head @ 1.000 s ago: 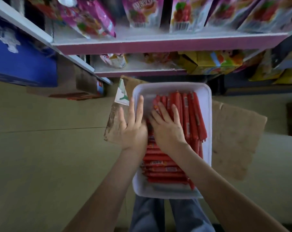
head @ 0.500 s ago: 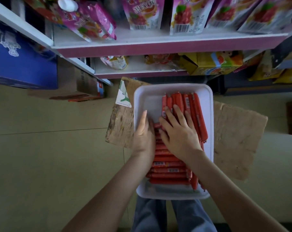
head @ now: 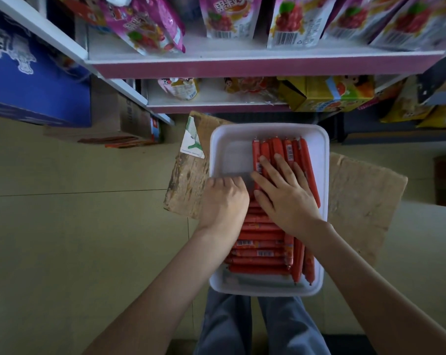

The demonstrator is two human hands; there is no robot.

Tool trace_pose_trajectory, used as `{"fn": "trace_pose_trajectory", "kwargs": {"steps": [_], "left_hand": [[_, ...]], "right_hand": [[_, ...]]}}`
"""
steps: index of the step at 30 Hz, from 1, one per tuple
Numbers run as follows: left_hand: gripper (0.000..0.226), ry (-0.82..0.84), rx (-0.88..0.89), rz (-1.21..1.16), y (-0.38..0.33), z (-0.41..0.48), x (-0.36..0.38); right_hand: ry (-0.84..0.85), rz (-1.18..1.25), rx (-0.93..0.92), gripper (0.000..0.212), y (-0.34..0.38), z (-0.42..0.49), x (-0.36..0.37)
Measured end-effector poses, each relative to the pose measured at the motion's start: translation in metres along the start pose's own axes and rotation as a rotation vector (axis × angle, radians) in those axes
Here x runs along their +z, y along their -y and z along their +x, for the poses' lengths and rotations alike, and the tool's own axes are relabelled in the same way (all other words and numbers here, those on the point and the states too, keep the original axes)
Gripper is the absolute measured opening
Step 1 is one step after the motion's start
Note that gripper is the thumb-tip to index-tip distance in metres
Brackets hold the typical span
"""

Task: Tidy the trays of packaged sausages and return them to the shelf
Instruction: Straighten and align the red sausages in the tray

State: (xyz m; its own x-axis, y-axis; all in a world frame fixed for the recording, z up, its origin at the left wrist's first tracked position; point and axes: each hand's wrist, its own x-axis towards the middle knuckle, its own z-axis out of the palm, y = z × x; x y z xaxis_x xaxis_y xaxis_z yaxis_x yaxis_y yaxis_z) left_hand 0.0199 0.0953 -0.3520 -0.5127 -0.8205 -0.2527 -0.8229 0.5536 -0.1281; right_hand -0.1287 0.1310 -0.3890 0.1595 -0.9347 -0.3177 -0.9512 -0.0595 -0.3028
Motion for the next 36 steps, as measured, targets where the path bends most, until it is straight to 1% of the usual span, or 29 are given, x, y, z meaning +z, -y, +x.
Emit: {"fn": "trace_pose_trajectory", "kwargs": {"steps": [1,3,4,6,8,10,12,13,16,18,21,23,25,27,28,29,30,31,32,33,34,35,36], "left_hand": [[0.028,0.016,-0.007,-0.020,0.000,-0.006,-0.007],[0.023,0.078,0.023,-0.027,0.002,-0.012,-0.008],[0.021,0.079,0.045,-0.024,0.003,-0.014,-0.004],[0.021,0.143,0.061,-0.068,0.000,-0.006,0.003],[0.028,0.267,0.061,-0.141,-0.006,0.007,0.004],[0.038,0.451,0.011,-0.305,-0.009,0.019,0.012],[0.042,0.617,0.032,-0.411,-0.009,0.028,0.023],[0.045,0.653,0.022,-0.432,-0.008,0.032,0.023],[0.046,0.624,0.006,-0.447,-0.001,0.034,0.017],[0.045,0.588,0.002,-0.390,0.001,0.030,0.002],[0.036,0.505,-0.034,-0.324,0.008,0.017,-0.031],[0.028,0.382,-0.122,-0.333,0.025,0.002,-0.046],[0.027,0.259,-0.215,-0.348,0.048,-0.014,-0.056],[0.028,0.184,-0.261,-0.407,0.068,-0.028,-0.064],[0.028,0.167,-0.268,-0.449,0.074,-0.033,-0.070],[0.029,0.158,-0.272,-0.489,0.078,-0.036,-0.077],[0.029,0.148,-0.273,-0.528,0.081,-0.038,-0.083],[0.030,0.135,-0.275,-0.575,0.082,-0.040,-0.091],[0.031,0.124,-0.279,-0.633,0.084,-0.042,-0.099],[0.030,0.121,-0.280,-0.691,0.086,-0.042,-0.111],[0.030,0.122,-0.275,-0.748,0.088,-0.042,-0.123],[0.030,0.127,-0.263,-0.811,0.091,-0.042,-0.139],[0.030,0.120,-0.243,-0.880,0.093,-0.042,-0.158]], "right_hand": [[0.021,0.003,0.007,0.049,0.000,0.000,0.000],[0.042,0.020,0.016,0.050,0.002,0.002,-0.001],[0.042,0.025,0.017,0.050,0.004,0.003,0.000],[0.030,0.017,0.024,0.050,0.006,0.004,0.000],[0.009,0.007,0.028,0.048,0.005,0.002,0.001],[0.008,-0.002,0.017,0.047,0.002,0.000,0.001],[0.019,-0.019,0.003,0.048,-0.001,-0.001,0.001],[0.021,-0.026,0.001,0.048,-0.002,-0.001,0.001],[0.039,-0.026,0.006,0.050,-0.002,-0.001,0.001],[0.044,-0.010,0.022,0.052,-0.002,-0.001,0.000],[0.017,-0.002,0.035,0.054,-0.008,-0.003,-0.003],[0.094,-0.040,0.027,0.056,-0.010,-0.003,-0.003],[0.175,-0.071,0.034,0.054,-0.007,0.001,-0.004],[0.256,-0.095,0.045,0.057,0.003,0.006,-0.007],[0.286,-0.063,0.049,0.059,0.009,0.008,-0.013],[0.311,0.036,0.059,0.061,0.016,0.010,-0.023],[0.310,0.248,0.101,0.062,0.024,0.012,-0.036],[0.282,0.538,0.174,0.061,0.033,0.011,-0.055],[0.224,0.826,0.235,0.058,0.041,0.009,-0.077],[0.145,1.002,0.261,0.051,0.049,0.004,-0.101],[0.064,1.028,0.256,0.040,0.054,-0.001,-0.128],[0.007,0.982,0.239,0.032,0.058,-0.007,-0.155],[-0.043,0.956,0.229,0.029,0.061,-0.012,-0.182]]}}
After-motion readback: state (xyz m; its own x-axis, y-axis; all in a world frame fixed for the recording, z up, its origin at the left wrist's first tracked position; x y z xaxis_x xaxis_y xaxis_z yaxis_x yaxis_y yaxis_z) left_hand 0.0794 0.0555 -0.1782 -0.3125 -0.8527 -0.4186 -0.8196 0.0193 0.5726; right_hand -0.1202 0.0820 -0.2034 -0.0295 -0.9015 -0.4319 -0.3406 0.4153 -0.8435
